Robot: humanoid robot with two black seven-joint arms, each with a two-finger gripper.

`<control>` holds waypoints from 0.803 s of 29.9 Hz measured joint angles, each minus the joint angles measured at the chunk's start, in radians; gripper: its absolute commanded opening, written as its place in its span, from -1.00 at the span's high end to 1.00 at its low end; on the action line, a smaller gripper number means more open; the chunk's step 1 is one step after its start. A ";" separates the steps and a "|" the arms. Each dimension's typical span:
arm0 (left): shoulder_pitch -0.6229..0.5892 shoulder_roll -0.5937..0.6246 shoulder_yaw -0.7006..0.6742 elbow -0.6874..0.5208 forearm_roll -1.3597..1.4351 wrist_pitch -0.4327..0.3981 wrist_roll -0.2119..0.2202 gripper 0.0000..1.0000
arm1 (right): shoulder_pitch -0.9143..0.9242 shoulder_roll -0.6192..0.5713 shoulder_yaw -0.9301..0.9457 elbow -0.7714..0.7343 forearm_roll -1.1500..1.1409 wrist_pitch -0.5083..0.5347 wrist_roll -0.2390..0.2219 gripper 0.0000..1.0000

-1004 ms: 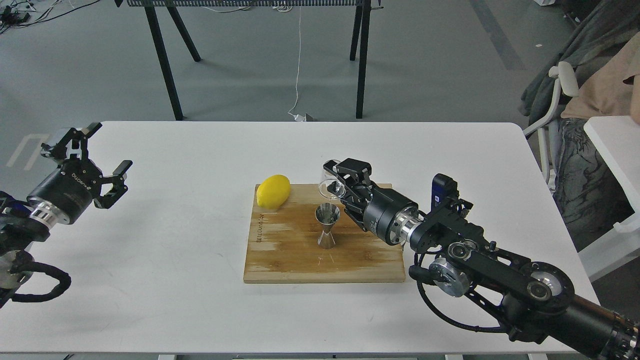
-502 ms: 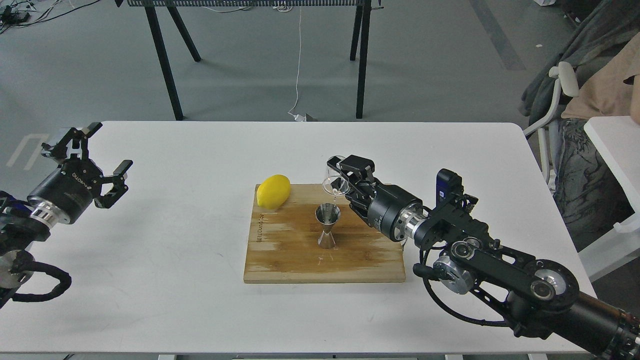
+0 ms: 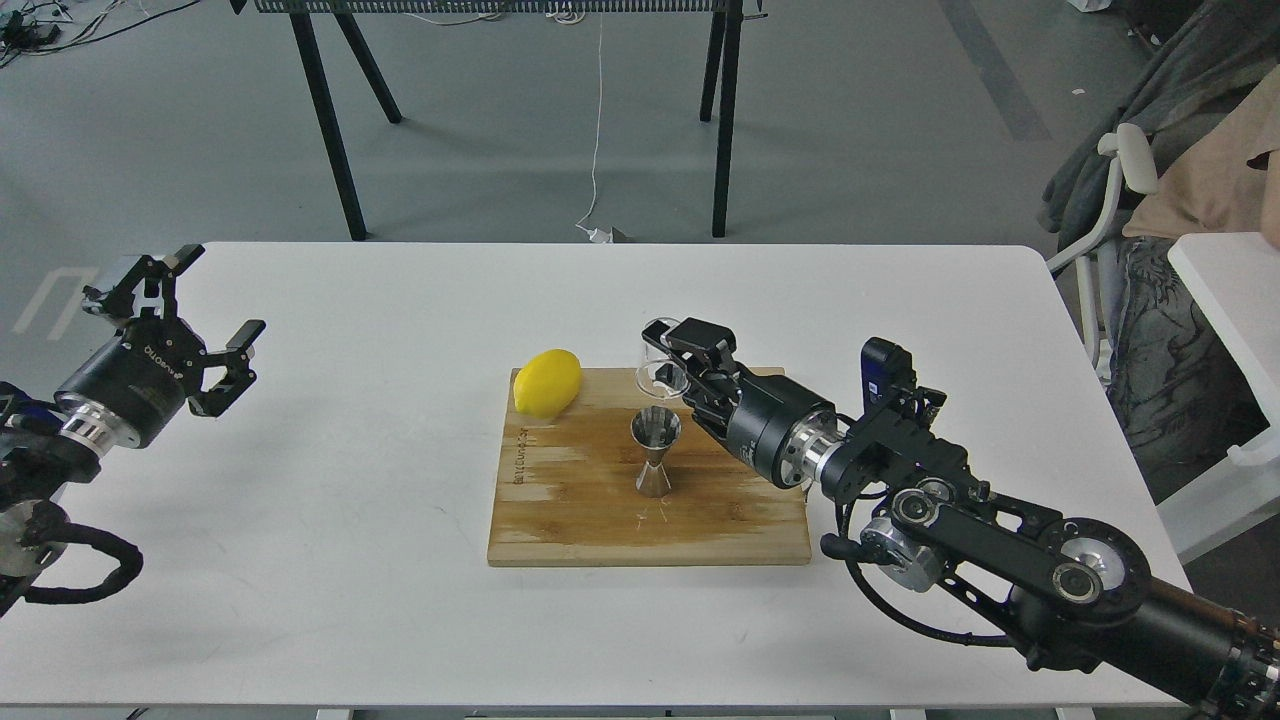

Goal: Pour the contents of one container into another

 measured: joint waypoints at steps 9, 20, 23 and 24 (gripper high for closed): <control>0.000 0.001 0.001 0.000 0.000 0.000 0.000 -0.98 | 0.017 -0.012 -0.044 -0.002 -0.032 0.000 0.004 0.32; 0.000 0.001 0.000 0.000 0.000 0.000 0.000 -0.98 | 0.021 -0.016 -0.050 -0.005 -0.075 0.000 0.011 0.32; 0.000 0.001 0.000 0.000 0.000 0.000 0.000 -0.98 | 0.022 -0.016 -0.050 -0.011 -0.090 0.000 0.011 0.32; 0.000 0.001 0.000 0.000 0.000 0.000 0.000 -0.98 | 0.022 -0.016 -0.051 -0.013 -0.099 0.000 0.011 0.33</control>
